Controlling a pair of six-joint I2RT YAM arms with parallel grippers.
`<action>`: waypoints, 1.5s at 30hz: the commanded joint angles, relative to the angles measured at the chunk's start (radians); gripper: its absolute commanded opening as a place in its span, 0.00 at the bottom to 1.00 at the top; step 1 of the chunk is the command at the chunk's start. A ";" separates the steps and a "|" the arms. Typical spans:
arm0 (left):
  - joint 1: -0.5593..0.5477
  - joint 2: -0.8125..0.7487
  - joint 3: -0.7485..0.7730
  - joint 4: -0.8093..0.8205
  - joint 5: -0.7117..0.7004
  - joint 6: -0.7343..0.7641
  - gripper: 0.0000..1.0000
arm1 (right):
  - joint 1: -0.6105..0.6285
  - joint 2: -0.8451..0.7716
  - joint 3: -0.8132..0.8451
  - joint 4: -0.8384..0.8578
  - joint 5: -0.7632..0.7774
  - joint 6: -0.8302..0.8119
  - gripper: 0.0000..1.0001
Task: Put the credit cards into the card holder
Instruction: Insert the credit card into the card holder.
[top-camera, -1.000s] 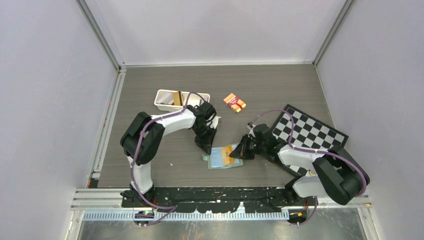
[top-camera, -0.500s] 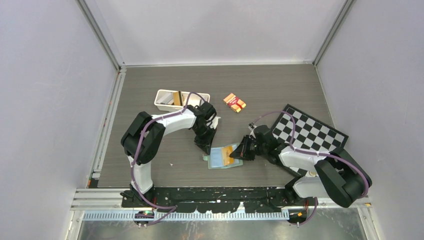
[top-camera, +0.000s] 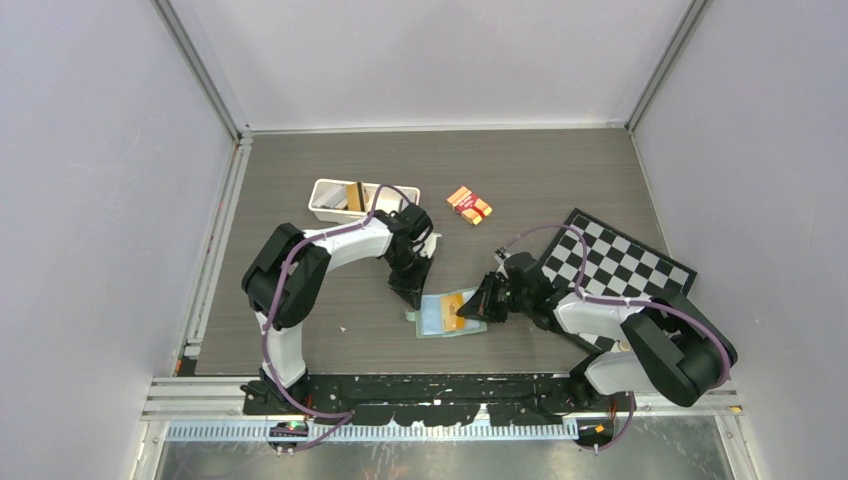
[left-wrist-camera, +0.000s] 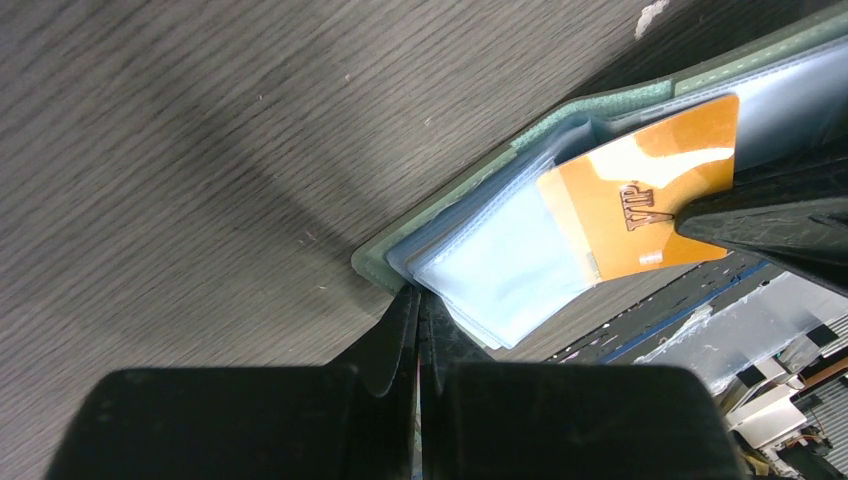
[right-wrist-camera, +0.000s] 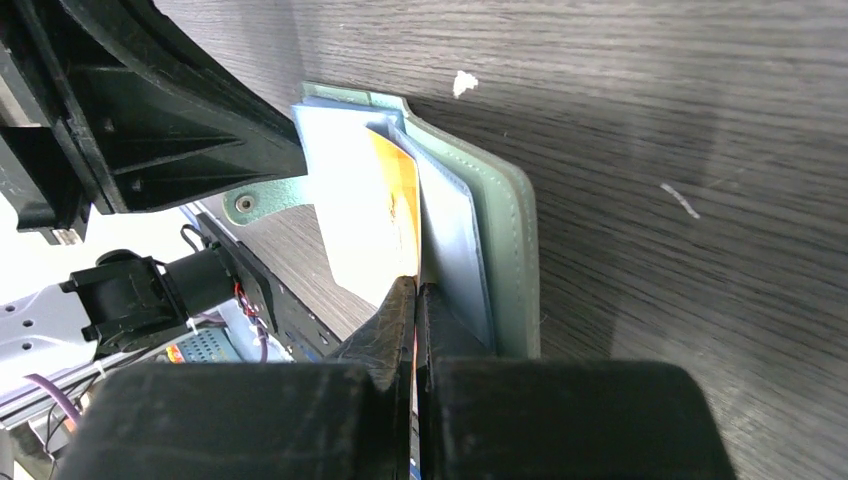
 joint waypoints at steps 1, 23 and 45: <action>-0.008 0.028 0.003 0.002 -0.031 0.009 0.00 | 0.022 0.028 0.008 0.001 0.018 -0.003 0.01; -0.007 0.031 0.012 -0.001 -0.033 0.010 0.00 | 0.047 -0.058 0.077 -0.246 0.124 -0.055 0.30; -0.007 0.043 0.025 0.003 -0.013 0.006 0.00 | 0.134 0.094 0.218 -0.223 0.135 -0.093 0.29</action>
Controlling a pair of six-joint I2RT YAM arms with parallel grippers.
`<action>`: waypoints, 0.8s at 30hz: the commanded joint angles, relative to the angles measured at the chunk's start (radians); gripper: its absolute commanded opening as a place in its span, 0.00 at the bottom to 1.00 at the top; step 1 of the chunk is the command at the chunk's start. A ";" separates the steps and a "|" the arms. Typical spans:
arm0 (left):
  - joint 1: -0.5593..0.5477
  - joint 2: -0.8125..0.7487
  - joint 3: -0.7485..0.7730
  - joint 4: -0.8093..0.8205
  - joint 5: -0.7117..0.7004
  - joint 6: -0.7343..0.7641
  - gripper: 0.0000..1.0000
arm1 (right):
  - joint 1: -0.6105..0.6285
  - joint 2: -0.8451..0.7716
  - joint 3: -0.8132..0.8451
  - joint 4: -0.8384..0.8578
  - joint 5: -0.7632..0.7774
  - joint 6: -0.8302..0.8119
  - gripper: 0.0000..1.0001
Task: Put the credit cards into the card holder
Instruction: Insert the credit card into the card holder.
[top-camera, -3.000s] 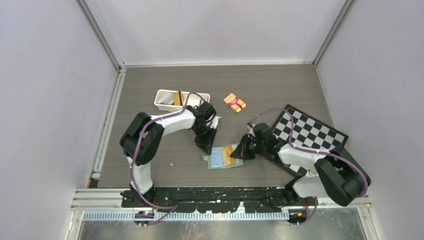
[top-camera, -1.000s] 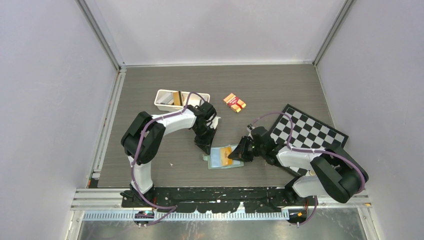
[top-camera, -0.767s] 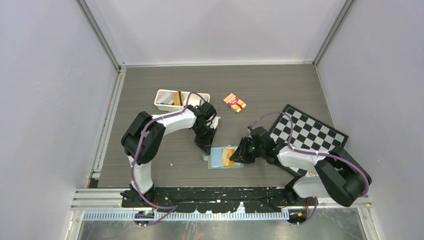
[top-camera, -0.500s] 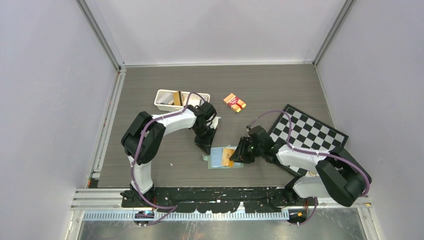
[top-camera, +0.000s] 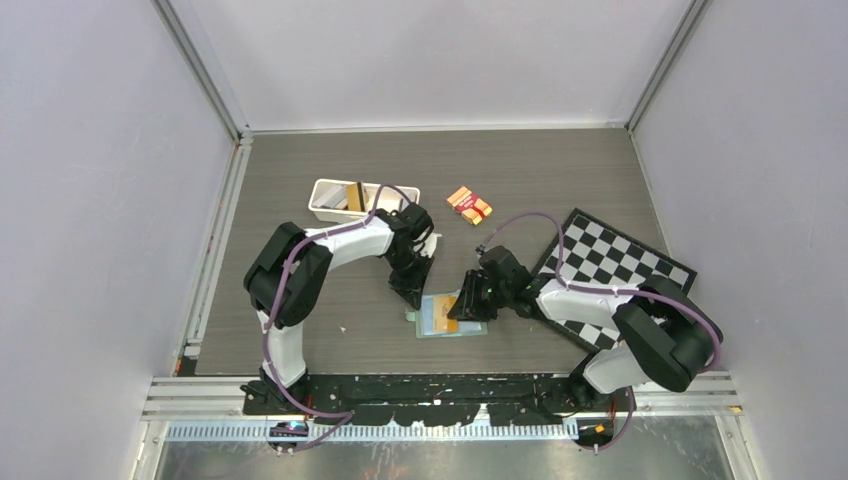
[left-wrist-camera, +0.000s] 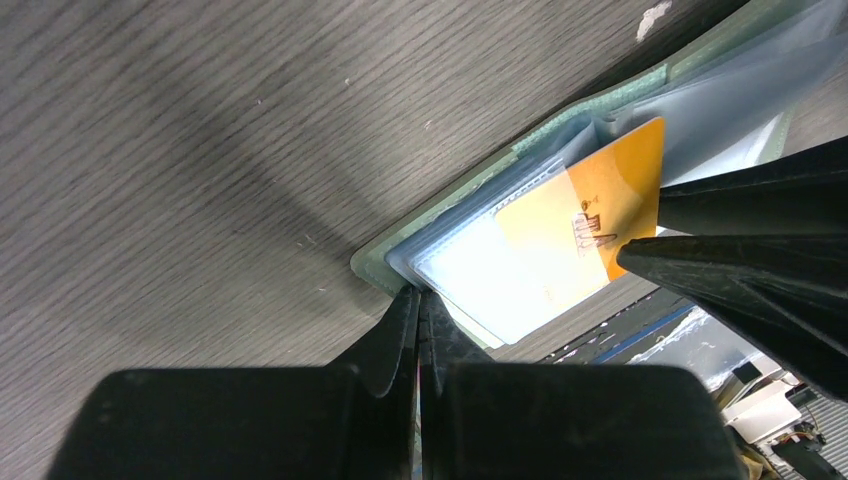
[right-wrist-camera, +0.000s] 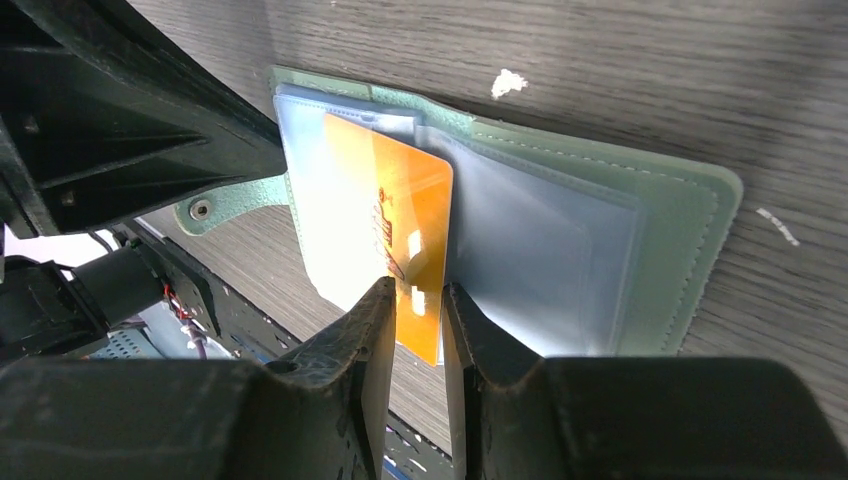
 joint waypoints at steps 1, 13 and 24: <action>-0.007 0.031 0.010 0.018 -0.017 0.005 0.00 | 0.020 0.012 0.042 0.003 0.032 -0.023 0.29; -0.007 0.033 0.016 0.022 0.000 0.002 0.00 | 0.070 0.052 0.129 -0.048 0.047 -0.053 0.31; -0.007 0.026 0.020 0.021 -0.001 0.002 0.00 | 0.113 0.024 0.223 -0.176 0.154 -0.115 0.39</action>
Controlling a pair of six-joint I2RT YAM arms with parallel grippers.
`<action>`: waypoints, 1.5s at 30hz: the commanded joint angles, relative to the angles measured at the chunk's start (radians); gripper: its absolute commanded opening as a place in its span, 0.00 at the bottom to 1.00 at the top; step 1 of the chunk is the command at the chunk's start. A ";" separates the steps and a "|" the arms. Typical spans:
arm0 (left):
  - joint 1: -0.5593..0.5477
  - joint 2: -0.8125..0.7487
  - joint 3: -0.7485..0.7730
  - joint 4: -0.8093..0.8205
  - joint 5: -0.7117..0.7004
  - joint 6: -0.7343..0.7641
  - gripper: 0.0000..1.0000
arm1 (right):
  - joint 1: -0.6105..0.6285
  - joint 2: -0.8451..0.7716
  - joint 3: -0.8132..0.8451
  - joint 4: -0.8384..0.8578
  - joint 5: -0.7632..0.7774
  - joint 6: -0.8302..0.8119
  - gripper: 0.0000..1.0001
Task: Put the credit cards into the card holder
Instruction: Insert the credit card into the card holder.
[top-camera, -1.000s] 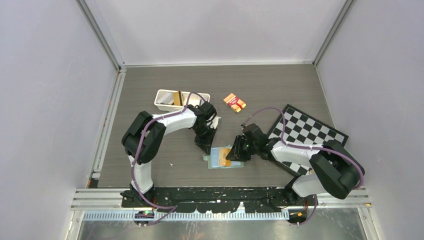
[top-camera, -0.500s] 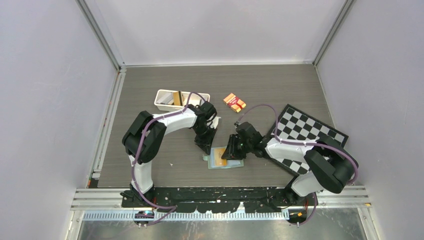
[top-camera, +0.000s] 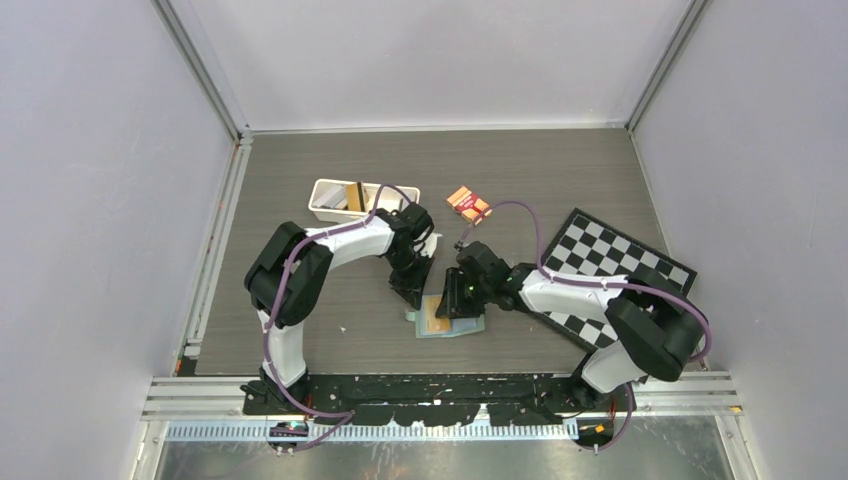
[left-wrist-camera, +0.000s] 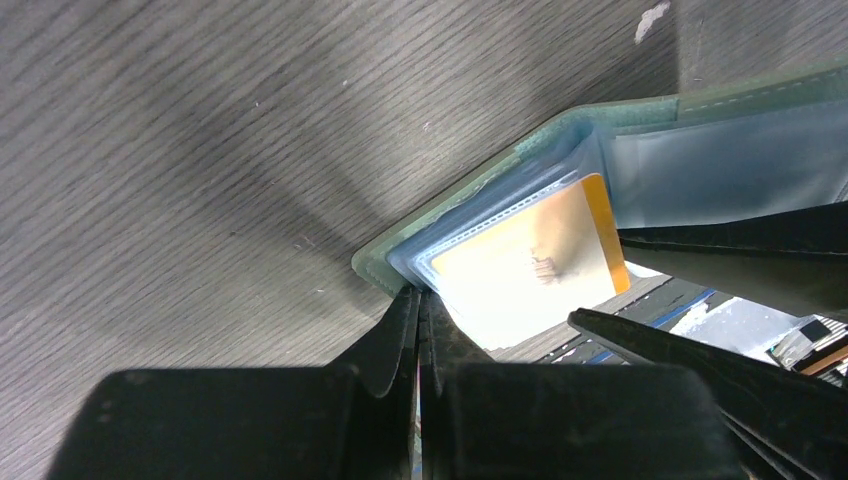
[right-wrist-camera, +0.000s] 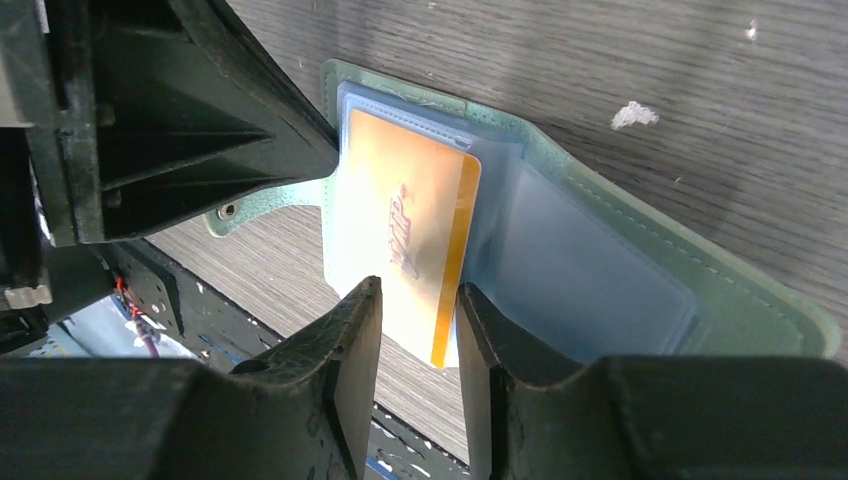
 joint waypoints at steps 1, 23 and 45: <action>-0.008 0.021 0.015 0.023 -0.020 0.004 0.00 | 0.011 -0.071 0.074 -0.070 0.089 -0.051 0.40; -0.007 0.016 0.016 0.014 -0.056 0.018 0.00 | -0.005 -0.212 0.044 -0.320 0.294 -0.001 0.40; -0.007 0.028 0.016 0.012 -0.055 0.018 0.00 | -0.005 -0.152 0.031 -0.318 0.311 0.010 0.35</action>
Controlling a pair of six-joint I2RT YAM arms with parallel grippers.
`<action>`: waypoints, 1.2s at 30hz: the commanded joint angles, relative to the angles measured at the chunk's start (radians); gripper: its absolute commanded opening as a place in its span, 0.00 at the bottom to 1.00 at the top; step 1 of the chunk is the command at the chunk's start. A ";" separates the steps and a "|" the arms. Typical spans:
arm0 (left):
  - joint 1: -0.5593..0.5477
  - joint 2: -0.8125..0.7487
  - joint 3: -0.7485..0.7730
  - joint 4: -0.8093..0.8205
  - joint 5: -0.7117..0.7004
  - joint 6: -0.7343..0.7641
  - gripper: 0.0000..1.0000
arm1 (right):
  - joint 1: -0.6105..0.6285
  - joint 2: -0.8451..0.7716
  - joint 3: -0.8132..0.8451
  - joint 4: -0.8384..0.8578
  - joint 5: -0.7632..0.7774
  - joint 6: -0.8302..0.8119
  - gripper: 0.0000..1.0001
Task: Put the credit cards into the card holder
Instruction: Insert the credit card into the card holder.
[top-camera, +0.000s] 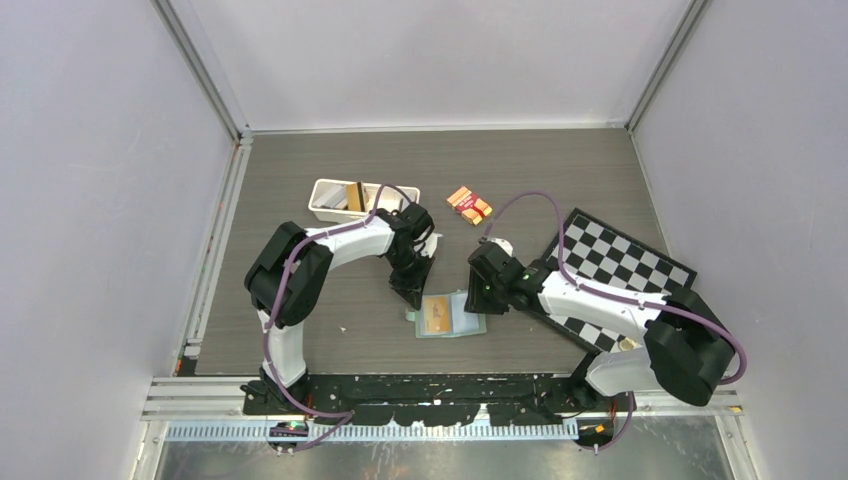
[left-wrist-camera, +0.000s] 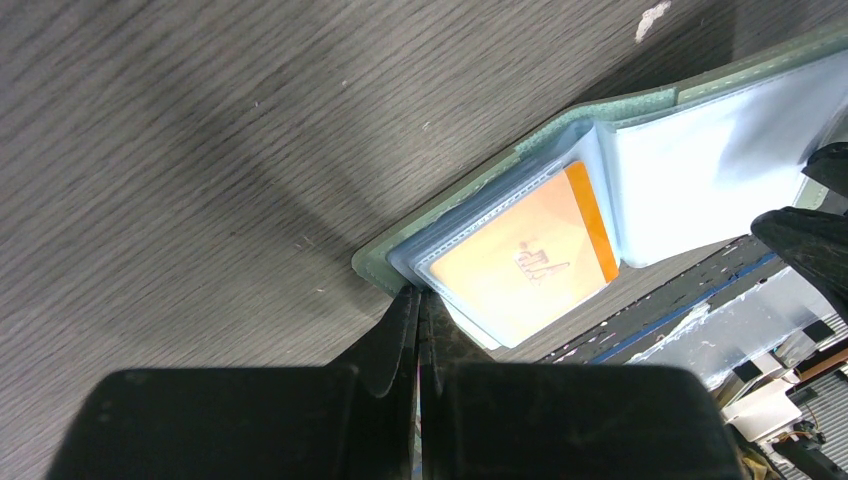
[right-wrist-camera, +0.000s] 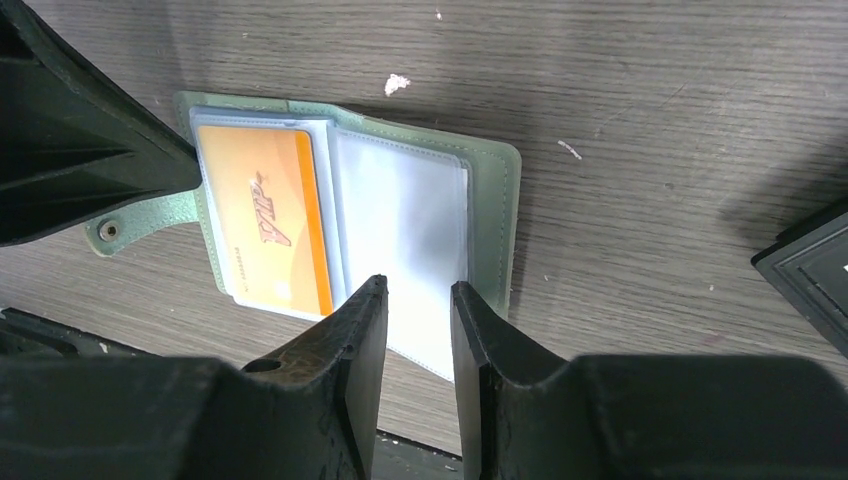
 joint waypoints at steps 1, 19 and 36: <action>-0.007 0.029 0.015 0.015 -0.045 0.015 0.00 | -0.003 0.018 -0.005 0.006 0.037 0.016 0.35; -0.007 0.044 0.014 0.019 -0.026 0.011 0.00 | -0.003 0.098 -0.095 0.314 -0.221 0.080 0.36; -0.008 0.056 0.019 0.013 -0.050 0.016 0.00 | -0.003 -0.034 -0.102 0.422 -0.339 0.091 0.38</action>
